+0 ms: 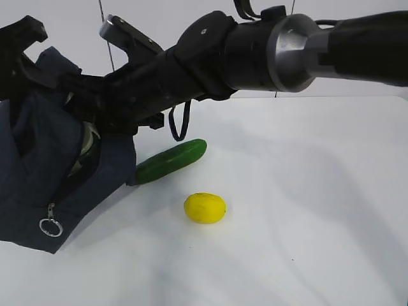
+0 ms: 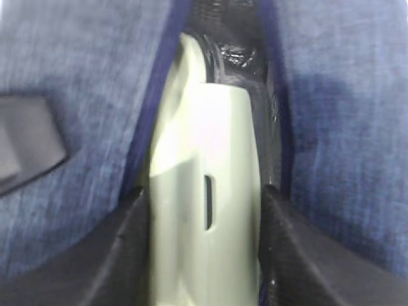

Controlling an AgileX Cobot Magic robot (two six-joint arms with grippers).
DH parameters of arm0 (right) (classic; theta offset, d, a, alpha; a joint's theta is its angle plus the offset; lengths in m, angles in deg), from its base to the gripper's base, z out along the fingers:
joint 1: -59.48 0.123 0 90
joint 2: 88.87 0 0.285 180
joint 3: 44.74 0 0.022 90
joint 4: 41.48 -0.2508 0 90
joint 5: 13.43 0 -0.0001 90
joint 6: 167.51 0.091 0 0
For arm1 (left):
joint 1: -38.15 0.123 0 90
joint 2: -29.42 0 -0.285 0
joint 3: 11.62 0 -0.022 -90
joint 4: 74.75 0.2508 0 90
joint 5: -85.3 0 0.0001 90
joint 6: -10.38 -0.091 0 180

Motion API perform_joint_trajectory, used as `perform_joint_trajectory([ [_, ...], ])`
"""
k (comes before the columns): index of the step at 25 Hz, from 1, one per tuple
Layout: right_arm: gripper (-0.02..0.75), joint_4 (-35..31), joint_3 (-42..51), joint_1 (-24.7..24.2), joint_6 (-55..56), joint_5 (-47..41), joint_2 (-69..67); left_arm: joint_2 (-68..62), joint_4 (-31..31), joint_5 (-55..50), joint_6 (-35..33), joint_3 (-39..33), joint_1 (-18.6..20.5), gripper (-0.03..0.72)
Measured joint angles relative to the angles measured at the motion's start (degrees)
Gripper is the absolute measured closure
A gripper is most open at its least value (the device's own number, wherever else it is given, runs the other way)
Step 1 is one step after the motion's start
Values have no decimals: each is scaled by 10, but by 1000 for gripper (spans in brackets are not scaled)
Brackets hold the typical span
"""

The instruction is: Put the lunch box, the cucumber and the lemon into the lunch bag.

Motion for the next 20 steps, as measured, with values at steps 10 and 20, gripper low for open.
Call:
perform_joint_trajectory([
  [10, 339, -20, 0, 0, -50, -9, -1, 0, 0, 4, 0, 0, 0, 694],
  [20, 310, -28, 0, 0, -75, -13, -1, 0, -2, 6, 0, 0, 0, 694],
])
